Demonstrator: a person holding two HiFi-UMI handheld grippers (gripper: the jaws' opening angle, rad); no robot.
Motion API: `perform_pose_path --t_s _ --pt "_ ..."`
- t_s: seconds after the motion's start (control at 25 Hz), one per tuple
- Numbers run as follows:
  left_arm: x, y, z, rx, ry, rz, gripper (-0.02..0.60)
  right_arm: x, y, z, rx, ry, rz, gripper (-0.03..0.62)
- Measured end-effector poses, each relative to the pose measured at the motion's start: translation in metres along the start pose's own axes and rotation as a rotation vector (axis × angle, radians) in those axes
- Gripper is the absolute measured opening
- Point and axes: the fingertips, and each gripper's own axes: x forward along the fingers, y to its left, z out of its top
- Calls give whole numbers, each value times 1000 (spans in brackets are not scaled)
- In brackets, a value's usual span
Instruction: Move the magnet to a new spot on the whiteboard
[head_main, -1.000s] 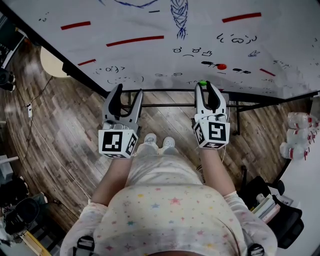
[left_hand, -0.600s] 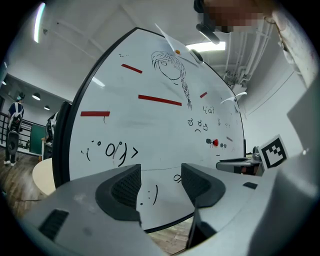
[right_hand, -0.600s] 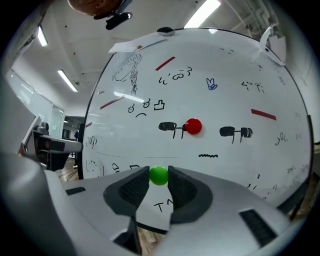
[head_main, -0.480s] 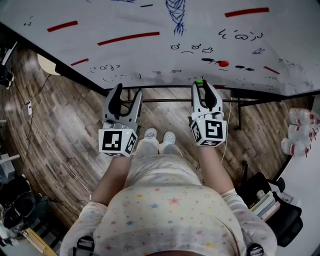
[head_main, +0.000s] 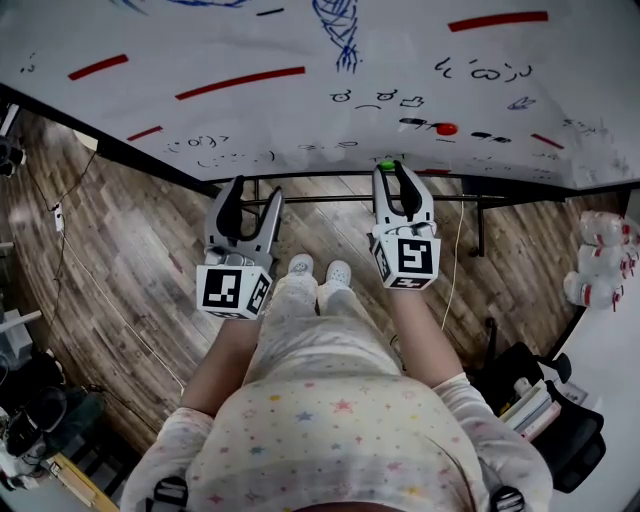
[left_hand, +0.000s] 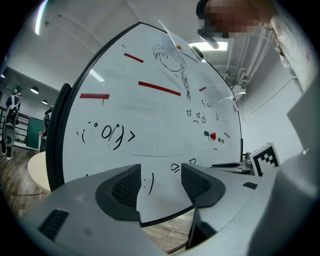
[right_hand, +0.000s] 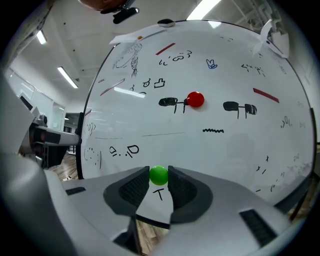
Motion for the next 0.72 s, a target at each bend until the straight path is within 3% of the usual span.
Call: perform_pose_path --t_s 0.72 --pt "-2 8 -16 4 42 10 232 21 -1 -43 -31 58 -17 115"
